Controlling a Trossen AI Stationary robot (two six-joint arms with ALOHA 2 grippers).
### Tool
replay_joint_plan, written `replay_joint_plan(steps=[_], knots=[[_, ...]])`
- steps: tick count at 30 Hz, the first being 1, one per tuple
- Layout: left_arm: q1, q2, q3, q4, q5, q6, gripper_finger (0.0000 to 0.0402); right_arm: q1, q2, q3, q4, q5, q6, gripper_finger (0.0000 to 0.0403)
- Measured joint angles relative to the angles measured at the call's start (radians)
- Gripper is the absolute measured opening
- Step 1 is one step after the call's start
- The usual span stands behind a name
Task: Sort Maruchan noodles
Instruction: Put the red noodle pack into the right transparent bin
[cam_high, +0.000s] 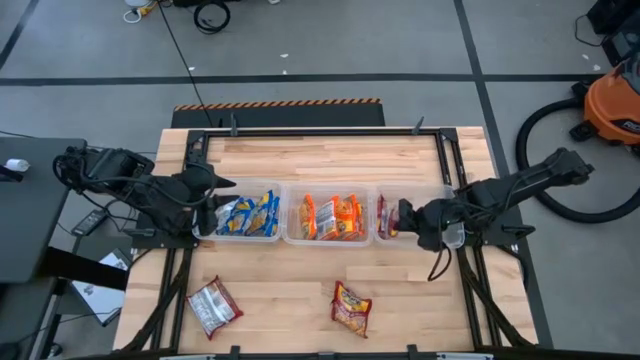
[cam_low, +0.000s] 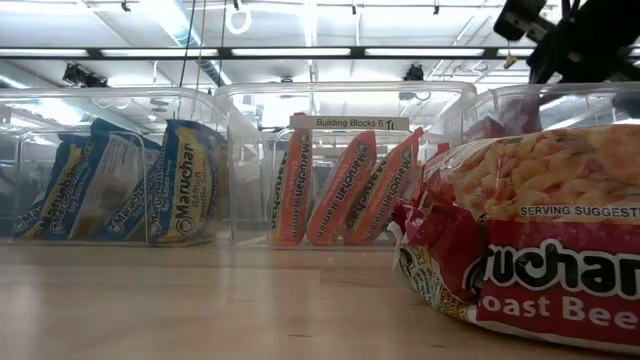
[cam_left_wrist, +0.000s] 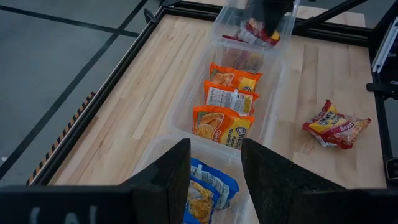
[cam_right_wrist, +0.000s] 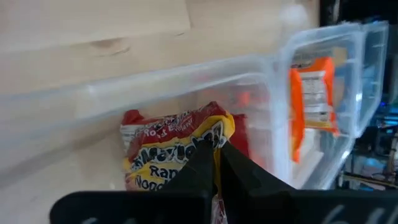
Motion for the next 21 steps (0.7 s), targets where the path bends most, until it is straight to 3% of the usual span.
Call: replay_joint_plan(steps=[7,21], knots=[[0.0,0.0,0.0,0.0,0.0,0.0,0.0148,-0.067,0.0,-0.033,0.063,-0.081,0.05,0.0014],[0.0,0.0,0.0,0.0,0.0,0.0,0.0148,-0.128,0.015,-0.034,0.094,-0.063,-0.187,0.0014]])
